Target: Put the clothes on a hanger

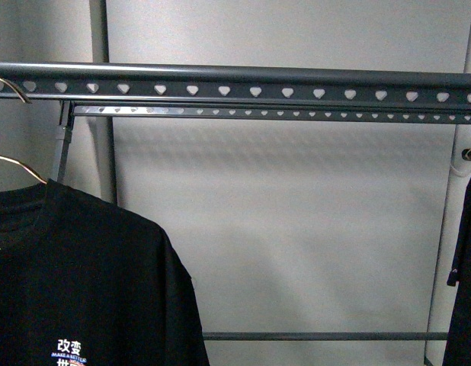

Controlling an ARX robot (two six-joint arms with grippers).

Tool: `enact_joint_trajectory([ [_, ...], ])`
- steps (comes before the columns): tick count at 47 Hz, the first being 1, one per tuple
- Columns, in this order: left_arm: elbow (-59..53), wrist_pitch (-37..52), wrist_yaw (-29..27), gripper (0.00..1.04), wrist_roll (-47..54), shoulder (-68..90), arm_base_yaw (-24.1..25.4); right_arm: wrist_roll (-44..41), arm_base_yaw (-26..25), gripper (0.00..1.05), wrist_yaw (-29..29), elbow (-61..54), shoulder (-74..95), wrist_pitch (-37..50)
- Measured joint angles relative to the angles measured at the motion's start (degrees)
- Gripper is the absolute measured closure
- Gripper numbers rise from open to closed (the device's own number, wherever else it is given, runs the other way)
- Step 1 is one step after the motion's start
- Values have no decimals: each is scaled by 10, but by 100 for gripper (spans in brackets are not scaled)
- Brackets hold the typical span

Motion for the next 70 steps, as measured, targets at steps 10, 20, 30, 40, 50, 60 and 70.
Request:
enact_joint_trajectory([
  [10,39,327,81,7,-32,285,-53,0,0,7,-1,0,0,0],
  [20,258,274,-94,7,-194,589,-87,0,0,7,0,0,0,0],
  [30,453,145,-247,7,-355,785,-94,0,0,7,0,0,0,0],
  [40,592,118,-332,7,-392,897,-100,0,0,7,0,0,0,0],
  [50,647,78,-352,7,-405,971,-78,0,0,7,0,0,0,0],
  [60,698,66,-349,7,-400,1015,-65,0,0,7,0,0,0,0],
  [70,744,45,-347,21,-383,1049,-60,0,0,7,0,0,0,0],
])
